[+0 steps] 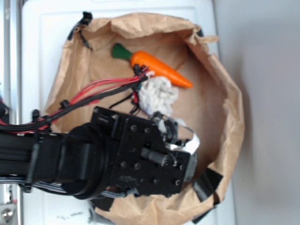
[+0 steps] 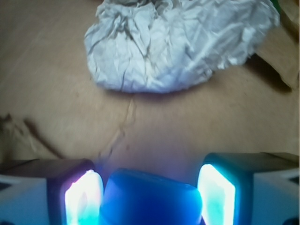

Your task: Grab the blue bottle.

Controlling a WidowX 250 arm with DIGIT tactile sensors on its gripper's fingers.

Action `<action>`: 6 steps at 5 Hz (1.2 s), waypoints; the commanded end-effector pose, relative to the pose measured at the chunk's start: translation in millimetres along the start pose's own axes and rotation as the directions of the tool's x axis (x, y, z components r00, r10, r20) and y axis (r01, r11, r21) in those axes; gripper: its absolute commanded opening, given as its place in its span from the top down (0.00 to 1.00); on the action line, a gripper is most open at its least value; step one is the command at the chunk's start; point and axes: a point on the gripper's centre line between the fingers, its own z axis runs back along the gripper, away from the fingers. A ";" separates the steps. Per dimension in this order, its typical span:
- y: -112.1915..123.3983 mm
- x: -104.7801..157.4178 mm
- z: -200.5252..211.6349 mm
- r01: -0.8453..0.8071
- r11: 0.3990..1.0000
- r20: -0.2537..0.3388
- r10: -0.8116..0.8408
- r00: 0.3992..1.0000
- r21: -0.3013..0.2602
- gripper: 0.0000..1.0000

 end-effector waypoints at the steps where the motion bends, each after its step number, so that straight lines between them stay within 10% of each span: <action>1: 7.7 42.1 59.3 0.053 0.979 -0.019 -0.058 0.998 -0.195 1.00; 3: 18.4 59.4 116.7 0.486 0.821 0.200 -0.445 0.873 -0.300 1.00; 4: 20.1 58.8 141.5 0.692 0.674 0.361 -0.597 0.716 -0.259 1.00; 6: 25.8 65.4 164.8 0.851 0.473 0.463 -0.716 0.523 -0.229 1.00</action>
